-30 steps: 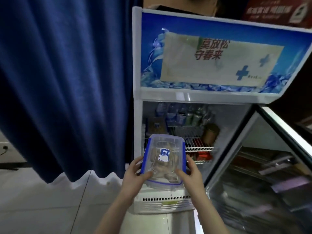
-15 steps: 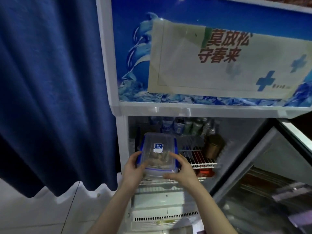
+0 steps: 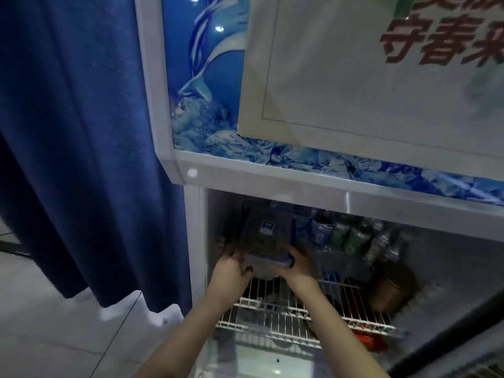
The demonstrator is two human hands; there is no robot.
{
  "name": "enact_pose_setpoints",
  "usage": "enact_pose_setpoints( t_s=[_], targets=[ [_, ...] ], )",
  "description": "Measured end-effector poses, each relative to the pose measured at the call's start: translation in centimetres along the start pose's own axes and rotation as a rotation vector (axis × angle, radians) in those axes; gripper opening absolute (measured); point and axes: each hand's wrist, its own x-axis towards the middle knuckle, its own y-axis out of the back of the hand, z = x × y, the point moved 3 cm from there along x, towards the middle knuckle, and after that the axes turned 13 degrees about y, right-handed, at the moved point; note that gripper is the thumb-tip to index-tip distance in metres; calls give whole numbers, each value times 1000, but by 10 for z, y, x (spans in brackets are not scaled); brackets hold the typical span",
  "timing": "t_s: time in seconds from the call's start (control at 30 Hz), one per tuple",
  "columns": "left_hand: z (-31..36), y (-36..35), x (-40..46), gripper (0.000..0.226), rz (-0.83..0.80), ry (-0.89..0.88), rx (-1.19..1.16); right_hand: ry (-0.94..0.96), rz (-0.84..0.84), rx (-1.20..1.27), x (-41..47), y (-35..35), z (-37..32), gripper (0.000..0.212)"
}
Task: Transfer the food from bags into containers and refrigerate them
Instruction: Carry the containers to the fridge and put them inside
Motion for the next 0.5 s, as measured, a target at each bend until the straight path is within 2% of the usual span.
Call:
enact_pose_setpoints(
  t_s=[0.07,0.23,0.5],
  targets=[
    [-2,-2,5,54,32,-22,62,13,35,-93,13,-1,4,62],
    [-6,-4,10,60,21,-76,144,85,28,-119,25,-2,6,61],
    [-9,-5,3,62,9,-10,170,95,0,-126,20,-4,6,61]
  ],
)
